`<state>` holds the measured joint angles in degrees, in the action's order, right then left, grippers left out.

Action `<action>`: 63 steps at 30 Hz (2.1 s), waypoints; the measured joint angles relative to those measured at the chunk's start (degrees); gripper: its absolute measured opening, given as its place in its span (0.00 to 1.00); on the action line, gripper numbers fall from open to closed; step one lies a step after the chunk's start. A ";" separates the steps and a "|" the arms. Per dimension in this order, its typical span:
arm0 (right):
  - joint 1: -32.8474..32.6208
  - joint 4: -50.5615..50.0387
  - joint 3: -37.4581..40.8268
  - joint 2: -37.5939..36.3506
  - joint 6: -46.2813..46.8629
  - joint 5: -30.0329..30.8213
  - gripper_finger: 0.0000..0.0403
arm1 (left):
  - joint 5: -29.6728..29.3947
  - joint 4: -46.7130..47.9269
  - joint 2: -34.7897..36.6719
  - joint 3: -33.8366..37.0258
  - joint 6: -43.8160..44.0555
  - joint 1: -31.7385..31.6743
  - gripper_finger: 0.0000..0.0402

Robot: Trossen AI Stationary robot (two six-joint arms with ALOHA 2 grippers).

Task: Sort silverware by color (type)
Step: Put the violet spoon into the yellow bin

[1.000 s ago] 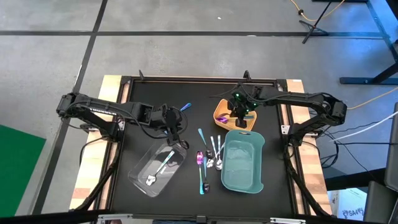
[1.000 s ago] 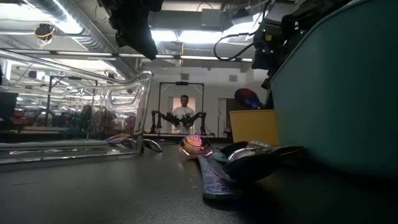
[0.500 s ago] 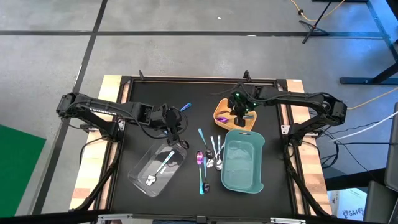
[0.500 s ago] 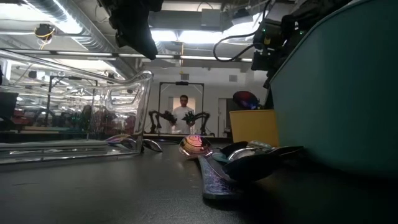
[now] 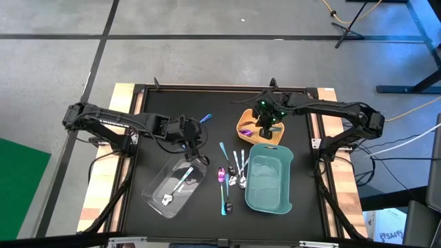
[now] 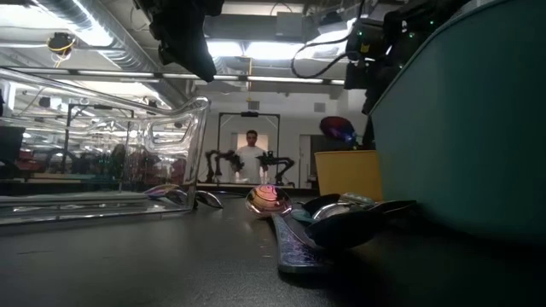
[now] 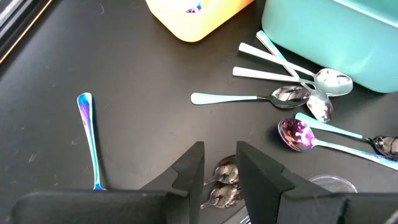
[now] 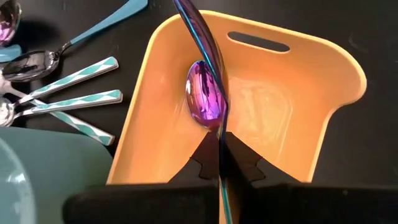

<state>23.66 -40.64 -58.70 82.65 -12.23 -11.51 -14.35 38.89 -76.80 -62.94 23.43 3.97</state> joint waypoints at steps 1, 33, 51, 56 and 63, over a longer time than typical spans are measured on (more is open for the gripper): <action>0.00 -0.39 -0.09 0.00 0.01 0.00 0.00 | 0.01 0.00 -0.02 0.00 0.00 0.00 0.22; -0.02 -2.95 -0.08 4.74 0.42 3.87 0.01 | 0.02 -0.02 -0.02 0.00 0.12 0.07 0.22; -0.02 -2.70 -0.07 4.74 0.37 3.82 0.20 | 0.02 -0.02 -0.02 0.00 0.10 0.07 0.22; -0.02 -2.70 -0.06 4.74 0.37 3.82 0.20 | 0.02 -0.02 -0.02 0.00 -0.05 0.07 0.22; -0.02 -2.70 -0.06 4.74 0.37 3.80 0.20 | -2.48 0.00 -0.02 0.00 -0.08 0.07 0.22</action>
<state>23.64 -43.33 -58.76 87.39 -11.86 -7.70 -16.82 38.89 -76.82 -62.94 23.35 4.03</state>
